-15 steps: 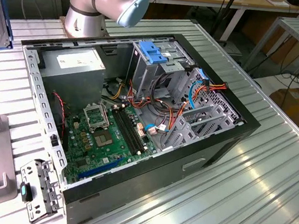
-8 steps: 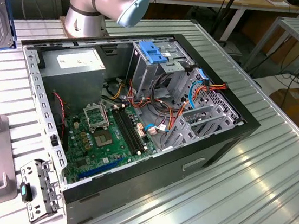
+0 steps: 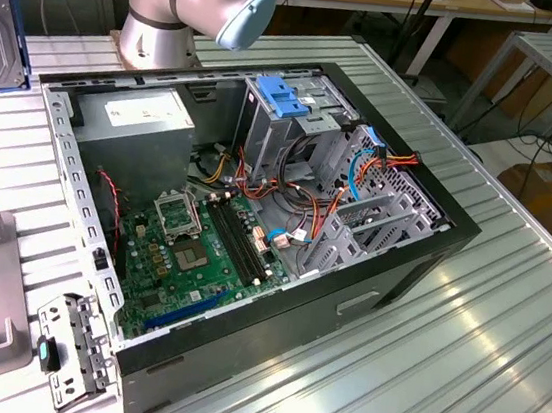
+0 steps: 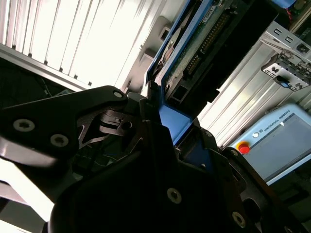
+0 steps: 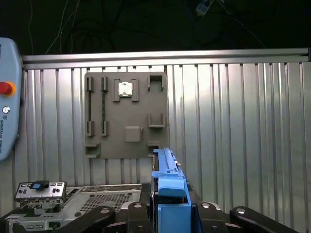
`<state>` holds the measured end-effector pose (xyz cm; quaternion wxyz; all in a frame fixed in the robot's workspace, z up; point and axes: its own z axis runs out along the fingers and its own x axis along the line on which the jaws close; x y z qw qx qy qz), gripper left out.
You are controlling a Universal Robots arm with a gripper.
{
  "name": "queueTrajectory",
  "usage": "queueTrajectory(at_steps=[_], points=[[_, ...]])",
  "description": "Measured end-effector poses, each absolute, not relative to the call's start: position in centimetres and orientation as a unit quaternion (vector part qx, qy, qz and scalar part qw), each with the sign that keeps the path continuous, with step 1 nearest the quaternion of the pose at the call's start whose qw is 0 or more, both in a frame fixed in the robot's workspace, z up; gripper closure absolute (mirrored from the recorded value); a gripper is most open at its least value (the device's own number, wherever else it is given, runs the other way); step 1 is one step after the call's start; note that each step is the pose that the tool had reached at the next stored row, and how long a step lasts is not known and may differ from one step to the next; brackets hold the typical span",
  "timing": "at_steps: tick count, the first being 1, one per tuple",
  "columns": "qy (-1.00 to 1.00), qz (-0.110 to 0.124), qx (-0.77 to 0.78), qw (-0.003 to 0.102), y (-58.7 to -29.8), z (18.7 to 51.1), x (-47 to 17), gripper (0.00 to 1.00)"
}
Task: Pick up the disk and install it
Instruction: 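Pick up the disk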
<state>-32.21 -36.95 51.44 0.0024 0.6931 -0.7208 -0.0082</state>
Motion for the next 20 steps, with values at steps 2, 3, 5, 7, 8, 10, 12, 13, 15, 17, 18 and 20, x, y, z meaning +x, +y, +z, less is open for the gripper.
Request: queueTrajectory(at_steps=[2,3,5,7,8,10,12,13,15,17,18,20], points=[[-0.721,-0.008,0.693,0.002,-37.0,51.4,-32.0,0.63],[-0.721,-0.008,0.693,0.002,-37.0,51.4,-31.9,0.63],[-0.721,-0.008,0.693,0.002,-36.9,51.4,-31.8,0.63],[-0.721,-0.008,0.693,0.002,-37.0,51.4,-31.5,0.63],[-0.721,-0.008,0.693,0.002,-36.9,51.4,-31.4,0.63],[-0.721,-0.008,0.693,0.002,-37.0,51.4,-31.2,0.63],[-0.721,-0.008,0.693,0.002,-37.0,51.4,-31.0,0.63],[-0.721,-0.008,0.693,0.002,-37.0,51.4,-31.0,0.63],[-0.721,-0.008,0.693,0.002,-37.0,51.4,-30.8,0.63],[-0.721,-0.008,0.693,0.002,-37.0,51.4,-30.6,0.63],[-0.721,-0.008,0.693,0.002,-37.0,51.4,-30.5,0.63],[-0.721,-0.008,0.693,0.002,-37.0,51.4,-30.2,0.63]])
